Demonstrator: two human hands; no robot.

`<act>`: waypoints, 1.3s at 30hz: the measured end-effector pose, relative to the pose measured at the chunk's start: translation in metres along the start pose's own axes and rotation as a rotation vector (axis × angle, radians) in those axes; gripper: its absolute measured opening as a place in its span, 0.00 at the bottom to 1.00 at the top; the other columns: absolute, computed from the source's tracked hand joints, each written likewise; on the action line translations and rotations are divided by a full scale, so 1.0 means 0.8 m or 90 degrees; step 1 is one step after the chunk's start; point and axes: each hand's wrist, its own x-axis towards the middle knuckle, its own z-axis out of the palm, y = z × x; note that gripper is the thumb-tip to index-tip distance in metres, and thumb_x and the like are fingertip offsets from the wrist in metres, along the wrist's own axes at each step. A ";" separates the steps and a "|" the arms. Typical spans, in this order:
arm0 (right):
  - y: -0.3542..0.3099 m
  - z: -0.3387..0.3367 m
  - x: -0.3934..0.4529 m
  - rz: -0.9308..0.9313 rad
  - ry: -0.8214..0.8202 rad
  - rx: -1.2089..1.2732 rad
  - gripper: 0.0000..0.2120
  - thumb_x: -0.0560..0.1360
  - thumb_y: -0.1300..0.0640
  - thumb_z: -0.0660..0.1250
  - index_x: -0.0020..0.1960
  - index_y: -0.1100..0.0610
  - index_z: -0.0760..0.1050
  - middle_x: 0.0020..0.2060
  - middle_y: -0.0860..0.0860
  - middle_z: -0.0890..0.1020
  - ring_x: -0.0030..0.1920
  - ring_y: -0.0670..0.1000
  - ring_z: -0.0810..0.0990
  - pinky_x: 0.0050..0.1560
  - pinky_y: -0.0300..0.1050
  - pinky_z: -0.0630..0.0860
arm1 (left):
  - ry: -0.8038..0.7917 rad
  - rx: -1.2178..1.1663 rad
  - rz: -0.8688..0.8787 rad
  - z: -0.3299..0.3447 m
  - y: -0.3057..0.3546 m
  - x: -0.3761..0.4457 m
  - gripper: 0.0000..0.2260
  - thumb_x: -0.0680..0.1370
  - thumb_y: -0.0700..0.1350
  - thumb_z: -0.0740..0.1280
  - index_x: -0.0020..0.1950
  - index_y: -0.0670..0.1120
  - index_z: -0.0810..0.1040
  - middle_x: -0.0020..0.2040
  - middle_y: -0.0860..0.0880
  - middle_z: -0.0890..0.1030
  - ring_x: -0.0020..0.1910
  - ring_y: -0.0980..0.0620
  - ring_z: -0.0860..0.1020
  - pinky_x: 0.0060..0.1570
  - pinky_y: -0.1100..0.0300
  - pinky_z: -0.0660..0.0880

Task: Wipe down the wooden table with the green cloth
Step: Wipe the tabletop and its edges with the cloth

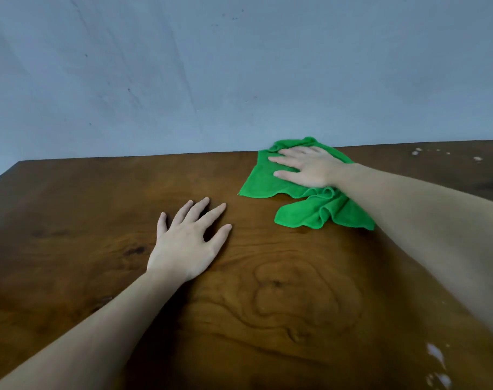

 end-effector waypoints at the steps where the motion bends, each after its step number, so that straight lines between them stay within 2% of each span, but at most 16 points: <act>1: 0.010 0.002 -0.011 0.034 0.003 0.002 0.32 0.78 0.27 0.40 0.80 0.34 0.47 0.82 0.42 0.51 0.81 0.49 0.48 0.79 0.58 0.43 | -0.004 0.001 0.000 -0.001 0.000 0.001 0.29 0.75 0.72 0.41 0.76 0.70 0.54 0.80 0.61 0.53 0.79 0.55 0.47 0.75 0.39 0.41; 6: 0.028 0.011 -0.054 0.263 0.002 0.044 0.33 0.76 0.25 0.40 0.79 0.32 0.46 0.82 0.44 0.48 0.82 0.53 0.45 0.78 0.64 0.42 | -0.003 -0.012 0.001 -0.001 0.000 -0.002 0.28 0.77 0.71 0.44 0.76 0.69 0.56 0.80 0.60 0.54 0.79 0.55 0.47 0.75 0.39 0.41; 9: 0.000 0.015 -0.073 0.323 -0.003 0.057 0.33 0.77 0.27 0.40 0.80 0.34 0.44 0.82 0.46 0.46 0.82 0.57 0.42 0.76 0.68 0.40 | 0.013 -0.019 0.002 0.000 -0.001 -0.002 0.27 0.77 0.71 0.46 0.76 0.67 0.58 0.79 0.59 0.56 0.79 0.54 0.49 0.75 0.38 0.42; 13: -0.064 0.026 -0.111 0.266 -0.003 0.042 0.33 0.79 0.31 0.39 0.81 0.39 0.43 0.82 0.48 0.44 0.82 0.56 0.42 0.77 0.66 0.40 | 0.039 -0.036 0.020 0.003 -0.002 -0.005 0.25 0.80 0.67 0.49 0.75 0.63 0.65 0.78 0.57 0.62 0.79 0.53 0.54 0.75 0.39 0.46; 15: -0.100 0.032 -0.138 0.220 0.007 0.031 0.33 0.81 0.33 0.40 0.82 0.44 0.43 0.82 0.49 0.44 0.82 0.54 0.42 0.79 0.62 0.41 | 0.068 -0.052 0.035 0.002 -0.002 -0.010 0.23 0.81 0.63 0.50 0.73 0.60 0.69 0.77 0.55 0.66 0.77 0.52 0.59 0.76 0.42 0.51; 18: -0.150 0.041 -0.189 0.128 0.007 0.025 0.32 0.82 0.37 0.40 0.83 0.49 0.42 0.82 0.50 0.44 0.82 0.51 0.42 0.80 0.56 0.41 | 0.070 -0.087 0.058 -0.002 0.005 -0.029 0.23 0.82 0.60 0.49 0.74 0.56 0.69 0.76 0.53 0.68 0.76 0.51 0.63 0.76 0.43 0.56; 21: -0.189 0.049 -0.250 0.009 -0.009 0.015 0.31 0.84 0.38 0.41 0.83 0.49 0.42 0.82 0.47 0.43 0.81 0.47 0.40 0.80 0.52 0.39 | 0.005 -0.086 0.112 -0.001 0.020 -0.073 0.25 0.82 0.62 0.47 0.77 0.58 0.64 0.78 0.53 0.63 0.78 0.51 0.58 0.76 0.44 0.51; 24: -0.206 0.055 -0.308 -0.042 -0.019 0.006 0.30 0.83 0.36 0.41 0.82 0.44 0.42 0.81 0.43 0.43 0.81 0.46 0.39 0.80 0.52 0.37 | -0.046 -0.017 0.180 0.006 0.028 -0.127 0.27 0.81 0.65 0.43 0.79 0.60 0.56 0.81 0.54 0.54 0.80 0.51 0.50 0.77 0.44 0.45; 27: -0.208 0.056 -0.356 -0.020 -0.016 0.020 0.28 0.81 0.32 0.40 0.80 0.35 0.45 0.81 0.39 0.44 0.80 0.45 0.40 0.80 0.54 0.37 | -0.072 0.020 0.207 0.011 0.029 -0.171 0.28 0.80 0.67 0.40 0.79 0.62 0.50 0.81 0.56 0.47 0.80 0.52 0.44 0.77 0.44 0.41; 30: -0.210 0.062 -0.390 0.105 -0.001 0.046 0.30 0.77 0.28 0.39 0.78 0.30 0.46 0.81 0.41 0.44 0.81 0.48 0.40 0.80 0.57 0.39 | -0.079 0.045 0.233 0.012 0.025 -0.214 0.29 0.79 0.68 0.39 0.79 0.63 0.46 0.81 0.57 0.44 0.79 0.53 0.41 0.77 0.45 0.39; 34: -0.235 0.072 -0.403 0.258 -0.008 0.061 0.31 0.78 0.27 0.40 0.79 0.32 0.43 0.82 0.46 0.42 0.81 0.54 0.39 0.78 0.63 0.38 | -0.072 0.048 0.244 0.011 0.015 -0.255 0.28 0.79 0.67 0.37 0.79 0.63 0.45 0.81 0.57 0.44 0.79 0.53 0.41 0.77 0.47 0.39; 39: -0.309 0.083 -0.429 0.233 0.006 0.056 0.33 0.79 0.30 0.40 0.81 0.38 0.42 0.82 0.45 0.43 0.81 0.52 0.39 0.77 0.66 0.38 | -0.048 -0.010 0.253 0.013 0.000 -0.286 0.26 0.82 0.63 0.39 0.80 0.61 0.52 0.81 0.57 0.49 0.79 0.55 0.45 0.77 0.50 0.41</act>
